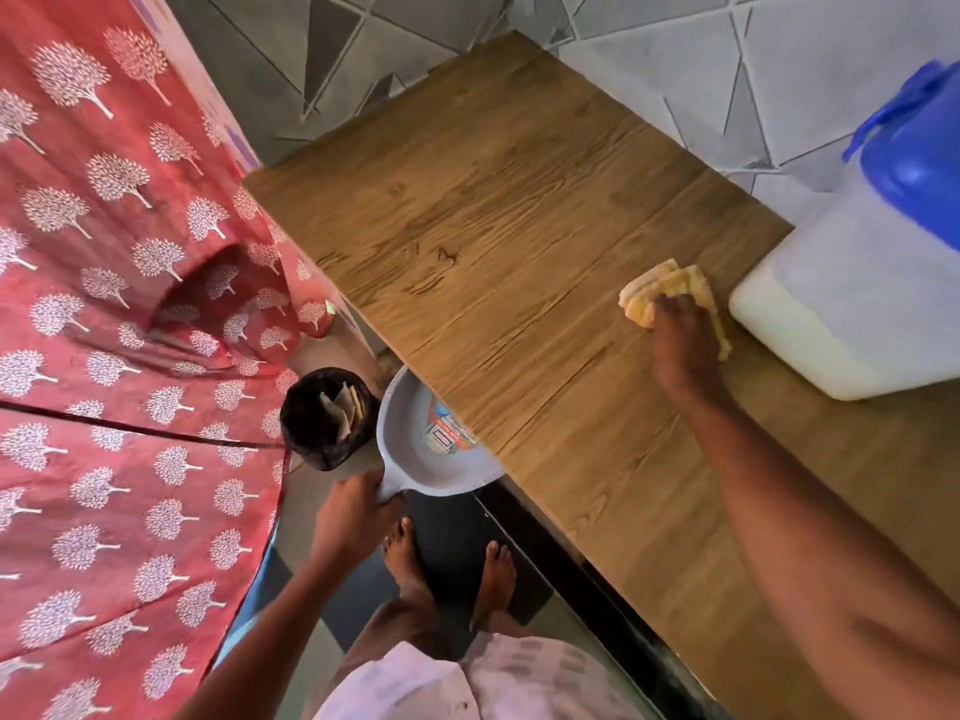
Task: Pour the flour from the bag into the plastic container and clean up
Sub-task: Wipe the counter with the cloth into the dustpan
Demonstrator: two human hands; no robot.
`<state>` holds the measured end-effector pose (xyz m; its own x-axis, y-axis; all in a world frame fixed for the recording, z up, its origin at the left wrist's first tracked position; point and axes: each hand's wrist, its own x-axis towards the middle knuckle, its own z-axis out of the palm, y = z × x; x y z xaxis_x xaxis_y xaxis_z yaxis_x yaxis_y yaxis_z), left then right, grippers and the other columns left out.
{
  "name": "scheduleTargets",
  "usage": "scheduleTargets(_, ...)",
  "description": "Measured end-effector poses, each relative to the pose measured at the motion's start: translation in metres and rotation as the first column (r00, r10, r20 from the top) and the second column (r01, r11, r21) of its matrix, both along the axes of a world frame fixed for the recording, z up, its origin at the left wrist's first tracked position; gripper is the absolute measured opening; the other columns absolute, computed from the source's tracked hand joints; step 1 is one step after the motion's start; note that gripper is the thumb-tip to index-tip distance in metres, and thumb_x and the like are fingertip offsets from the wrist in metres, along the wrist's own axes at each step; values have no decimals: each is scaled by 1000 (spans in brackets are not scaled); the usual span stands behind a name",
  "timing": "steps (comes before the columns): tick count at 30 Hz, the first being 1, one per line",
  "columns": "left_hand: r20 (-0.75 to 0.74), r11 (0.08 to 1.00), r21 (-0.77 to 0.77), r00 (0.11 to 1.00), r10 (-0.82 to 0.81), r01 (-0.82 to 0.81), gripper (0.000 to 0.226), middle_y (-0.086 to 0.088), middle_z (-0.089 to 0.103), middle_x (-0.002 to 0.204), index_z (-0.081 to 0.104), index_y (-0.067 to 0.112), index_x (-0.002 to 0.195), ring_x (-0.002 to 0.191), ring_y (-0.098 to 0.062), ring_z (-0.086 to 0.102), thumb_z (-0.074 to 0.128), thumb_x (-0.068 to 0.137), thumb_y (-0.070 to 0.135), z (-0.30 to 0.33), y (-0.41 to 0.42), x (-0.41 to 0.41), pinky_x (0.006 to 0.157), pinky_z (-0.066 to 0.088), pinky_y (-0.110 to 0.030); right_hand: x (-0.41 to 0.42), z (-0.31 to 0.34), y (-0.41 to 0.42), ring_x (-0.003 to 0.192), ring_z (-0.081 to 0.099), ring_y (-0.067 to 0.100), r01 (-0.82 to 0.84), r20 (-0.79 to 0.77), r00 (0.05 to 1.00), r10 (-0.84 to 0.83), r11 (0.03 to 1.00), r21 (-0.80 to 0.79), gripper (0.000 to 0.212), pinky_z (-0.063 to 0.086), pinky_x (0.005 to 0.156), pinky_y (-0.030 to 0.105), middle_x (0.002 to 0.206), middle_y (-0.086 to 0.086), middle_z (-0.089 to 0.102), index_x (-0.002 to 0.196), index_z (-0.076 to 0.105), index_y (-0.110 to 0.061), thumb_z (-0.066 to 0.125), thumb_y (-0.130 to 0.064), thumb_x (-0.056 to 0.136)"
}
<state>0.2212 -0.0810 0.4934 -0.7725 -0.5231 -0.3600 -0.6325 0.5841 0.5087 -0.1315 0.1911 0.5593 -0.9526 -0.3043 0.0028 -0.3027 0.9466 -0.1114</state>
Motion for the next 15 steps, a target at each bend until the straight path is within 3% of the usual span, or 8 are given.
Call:
scheduleTargets(4, -5, 999, -7, 999, 40, -40, 18, -6, 74, 83, 68, 18, 88, 84, -33, 70, 68, 81, 35, 1, 16, 7, 63, 53, -39, 110, -10, -42, 118, 54, 46, -183, 37, 981, 191, 972, -149, 46, 50, 93, 48, 137, 24, 55, 133, 59, -2, 61, -1, 87)
scheduleTargets(9, 4, 999, -4, 999, 32, -32, 11, -6, 74, 81, 69, 21, 87, 86, -34, 70, 68, 80, 29, 1, 35, 16, 63, 51, -38, 212, 8, -72, 112, 63, 32, -410, 176, 830, 530, 792, -452, 47, 57, 90, 39, 126, 10, 65, 123, 68, -12, 56, 2, 79)
scheduleTargets(12, -13, 1000, 10, 1000, 25, -25, 14, -3, 72, 73, 68, 20, 84, 79, -33, 70, 67, 77, 32, 3, 47, 21, 60, 49, -36, 208, 29, -59, 106, 65, 28, -344, 197, 804, 561, 710, -615, 53, 55, 93, 36, 121, 10, 67, 125, 68, -10, 49, 7, 78)
scheduleTargets(15, -20, 1000, 23, 1000, 12, -12, 14, 0, 67, 67, 67, 22, 82, 75, -32, 69, 66, 75, 34, 2, 56, 22, 58, 45, -33, 155, 48, -27, 102, 65, 29, -345, 37, 889, 457, 720, -603, 51, 54, 91, 37, 115, 12, 69, 119, 71, -7, 46, 4, 76)
